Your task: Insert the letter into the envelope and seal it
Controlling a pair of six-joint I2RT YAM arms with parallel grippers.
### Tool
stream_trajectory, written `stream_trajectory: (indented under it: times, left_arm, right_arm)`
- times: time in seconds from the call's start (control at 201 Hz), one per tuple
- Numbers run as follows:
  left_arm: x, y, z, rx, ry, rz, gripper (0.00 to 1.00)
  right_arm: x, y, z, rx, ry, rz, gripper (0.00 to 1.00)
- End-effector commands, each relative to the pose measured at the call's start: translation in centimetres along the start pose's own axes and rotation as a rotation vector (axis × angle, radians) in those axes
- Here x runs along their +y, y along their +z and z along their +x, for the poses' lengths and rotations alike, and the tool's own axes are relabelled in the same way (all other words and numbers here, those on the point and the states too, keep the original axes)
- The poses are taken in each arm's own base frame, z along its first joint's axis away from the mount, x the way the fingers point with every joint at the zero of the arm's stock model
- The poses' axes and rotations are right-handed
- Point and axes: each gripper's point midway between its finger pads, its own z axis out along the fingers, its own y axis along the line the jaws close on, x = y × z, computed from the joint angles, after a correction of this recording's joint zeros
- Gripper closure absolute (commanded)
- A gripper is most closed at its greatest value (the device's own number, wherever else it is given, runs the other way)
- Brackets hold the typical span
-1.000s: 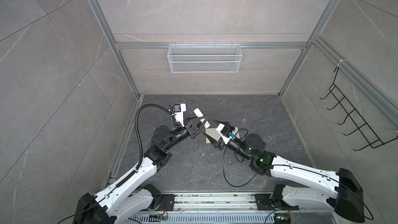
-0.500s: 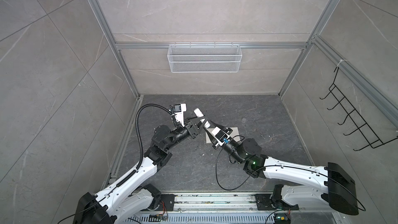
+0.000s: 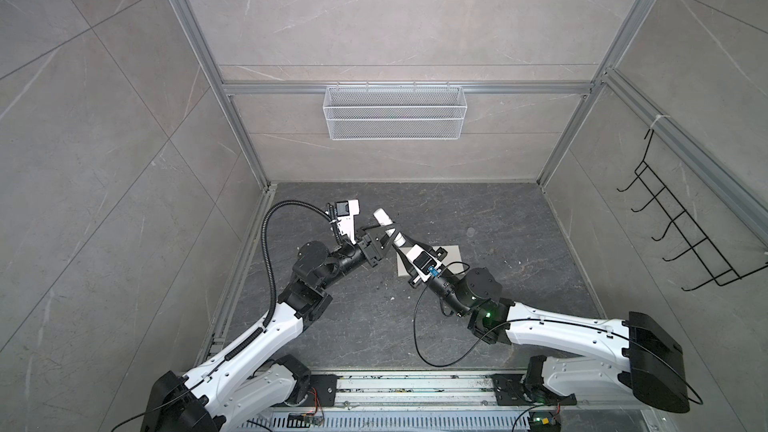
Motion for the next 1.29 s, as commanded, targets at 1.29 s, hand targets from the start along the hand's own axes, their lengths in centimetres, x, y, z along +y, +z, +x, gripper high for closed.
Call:
stream_trajectory:
  times: [1.29]
  left_arm:
    - [-3.4,-0.5,-2.2,-0.079,0.070,0.121,1.00]
  right_arm:
    - [-3.5,1.6,-1.9,-0.180,1.063,-0.277,1.00]
